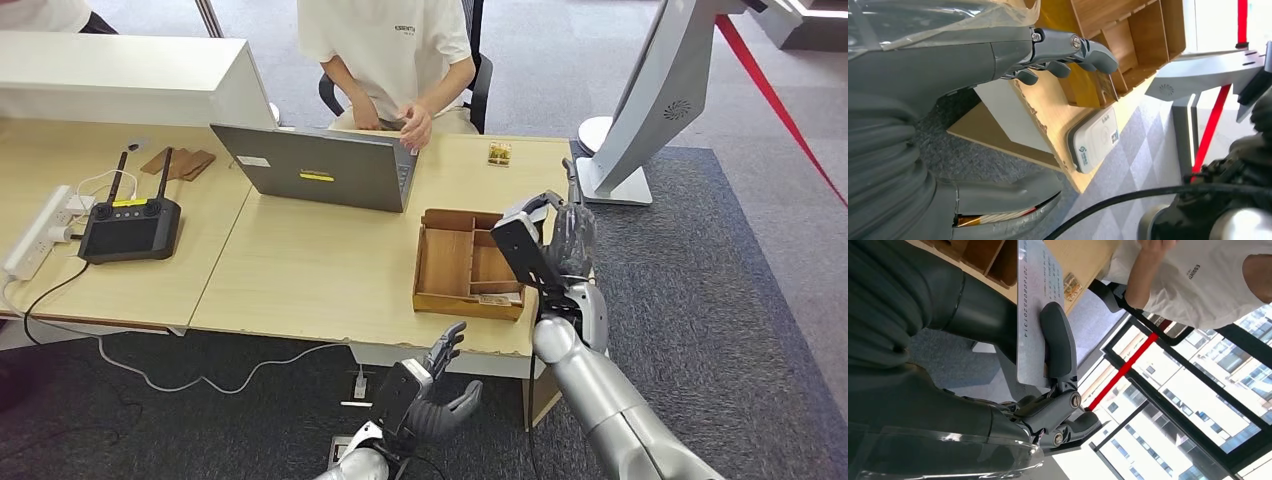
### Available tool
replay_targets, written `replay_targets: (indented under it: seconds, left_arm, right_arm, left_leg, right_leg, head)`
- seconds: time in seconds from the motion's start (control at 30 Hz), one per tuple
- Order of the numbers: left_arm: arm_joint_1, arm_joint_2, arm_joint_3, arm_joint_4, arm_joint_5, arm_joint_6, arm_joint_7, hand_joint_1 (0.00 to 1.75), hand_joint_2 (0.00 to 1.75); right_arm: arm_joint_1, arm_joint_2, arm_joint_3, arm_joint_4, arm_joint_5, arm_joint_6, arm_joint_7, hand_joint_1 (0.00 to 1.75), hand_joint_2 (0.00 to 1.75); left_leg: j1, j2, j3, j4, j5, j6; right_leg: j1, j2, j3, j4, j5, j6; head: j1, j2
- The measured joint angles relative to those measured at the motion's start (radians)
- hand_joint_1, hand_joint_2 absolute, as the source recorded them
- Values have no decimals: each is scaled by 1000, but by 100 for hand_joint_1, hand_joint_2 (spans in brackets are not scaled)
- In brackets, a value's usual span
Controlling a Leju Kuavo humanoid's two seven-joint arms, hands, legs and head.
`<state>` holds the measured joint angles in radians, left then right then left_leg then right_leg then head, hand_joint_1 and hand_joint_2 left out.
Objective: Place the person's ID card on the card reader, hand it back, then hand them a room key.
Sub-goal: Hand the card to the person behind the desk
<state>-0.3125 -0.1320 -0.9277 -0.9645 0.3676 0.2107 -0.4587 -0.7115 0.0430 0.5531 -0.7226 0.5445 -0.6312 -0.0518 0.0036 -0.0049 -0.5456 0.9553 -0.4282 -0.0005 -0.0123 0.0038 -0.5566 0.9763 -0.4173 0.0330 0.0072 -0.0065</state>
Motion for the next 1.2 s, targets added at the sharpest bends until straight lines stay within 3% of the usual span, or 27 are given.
replay_targets:
  seconds: [0.33,0.6,0.83,0.97,1.2]
  left_arm:
    - [-3,-3,-1,7,4,-3,-7,0,175]
    - [-7,-8,-4,18,8,2,-14,0,175]
    - [-7,-8,-4,21,2,-12,-11,0,175]
    - [-8,-9,-4,23,1,-16,-11,0,175]
    - [-9,-11,-4,25,-9,-9,-11,0,175]
  right_arm:
    - [-39,5,29,46,23,18,28,175,175]
    - [-193,7,160,263,128,85,276,175,175]
    - [-228,-14,169,298,116,67,303,175,175]
    - [-240,-21,170,311,112,53,302,2,175]
    - [-241,-20,173,328,82,29,267,0,175]
  left_leg:
    - [0,0,0,0,0,0]
    - [0,0,0,0,0,0]
    - [0,0,0,1,0,0]
    - [0,-1,0,1,0,0]
    - [0,0,0,0,0,0]
  right_leg:
    - [0,0,0,0,0,0]
    - [0,0,-1,0,0,0]
    - [0,0,-1,0,0,0]
    - [0,0,-1,0,0,0]
    - [0,0,-1,0,0,0]
  head:
    - [0,0]
    - [0,0]
    - [0,0]
    - [0,0]
    - [0,0]
